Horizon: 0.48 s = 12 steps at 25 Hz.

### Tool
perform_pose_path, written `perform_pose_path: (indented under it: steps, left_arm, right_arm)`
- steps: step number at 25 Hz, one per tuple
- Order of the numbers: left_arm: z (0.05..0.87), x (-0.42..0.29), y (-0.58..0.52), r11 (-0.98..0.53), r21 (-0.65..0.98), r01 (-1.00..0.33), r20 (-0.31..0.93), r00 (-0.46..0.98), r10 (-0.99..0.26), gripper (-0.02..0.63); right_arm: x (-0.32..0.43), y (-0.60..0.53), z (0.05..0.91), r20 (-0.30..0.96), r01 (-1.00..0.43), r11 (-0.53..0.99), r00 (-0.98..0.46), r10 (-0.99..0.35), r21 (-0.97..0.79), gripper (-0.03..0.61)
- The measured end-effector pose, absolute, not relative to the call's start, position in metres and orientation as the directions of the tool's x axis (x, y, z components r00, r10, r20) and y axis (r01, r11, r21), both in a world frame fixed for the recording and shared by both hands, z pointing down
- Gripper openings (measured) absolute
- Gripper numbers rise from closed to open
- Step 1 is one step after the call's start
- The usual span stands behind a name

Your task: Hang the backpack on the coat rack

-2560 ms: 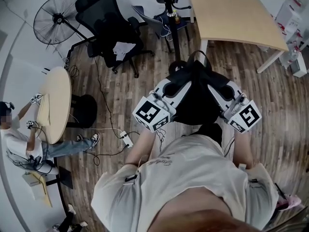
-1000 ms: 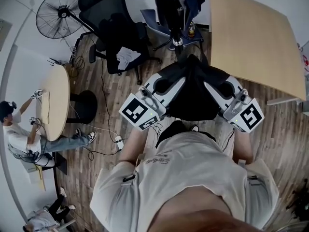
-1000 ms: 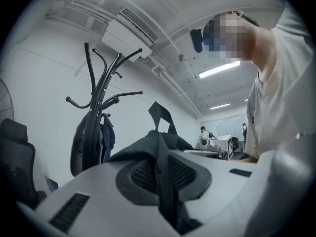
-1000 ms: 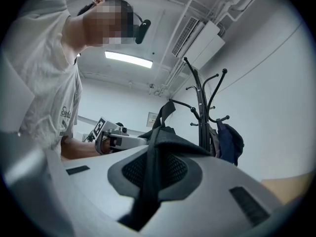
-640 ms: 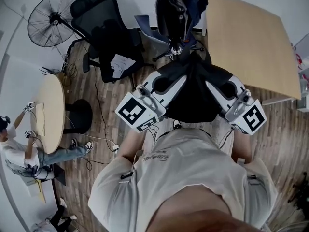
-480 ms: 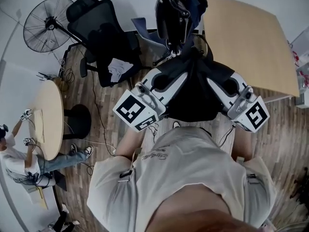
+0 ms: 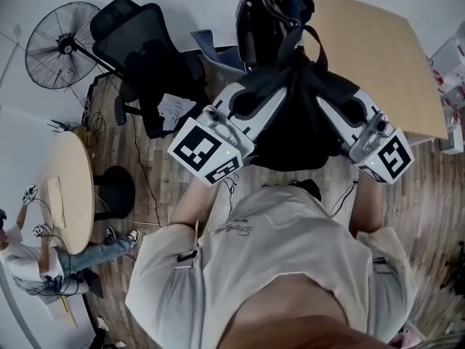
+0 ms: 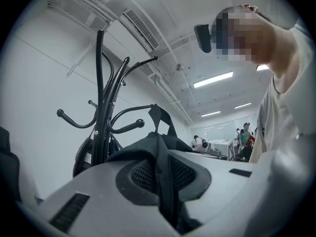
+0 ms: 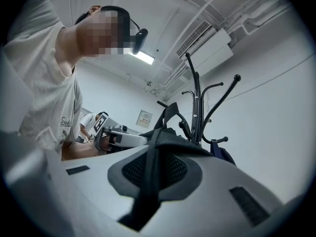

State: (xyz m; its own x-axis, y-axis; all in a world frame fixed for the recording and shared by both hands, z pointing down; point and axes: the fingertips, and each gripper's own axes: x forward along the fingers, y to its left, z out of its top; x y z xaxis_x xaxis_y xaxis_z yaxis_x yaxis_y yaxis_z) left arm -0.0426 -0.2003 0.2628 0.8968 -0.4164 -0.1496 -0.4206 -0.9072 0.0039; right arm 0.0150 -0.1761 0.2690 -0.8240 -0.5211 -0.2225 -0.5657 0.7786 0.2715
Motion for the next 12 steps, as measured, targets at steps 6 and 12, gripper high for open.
perform_pose_path:
  steps: [6, 12]
  left_arm:
    - [0.260, -0.043, -0.208, -0.891, 0.023, -0.454, -0.140, 0.881, -0.453, 0.046]
    - [0.267, -0.042, -0.230, -0.861, 0.060, -0.505, -0.125, 0.852, -0.509, 0.044]
  right_arm:
    - [0.016, -0.186, 0.264, -0.212, -0.543, 0.791, -0.839, -0.501, 0.282, 0.029]
    - [0.019, -0.212, 0.270, -0.189, -0.508, 0.816, -0.861, -0.472, 0.276, 0.031]
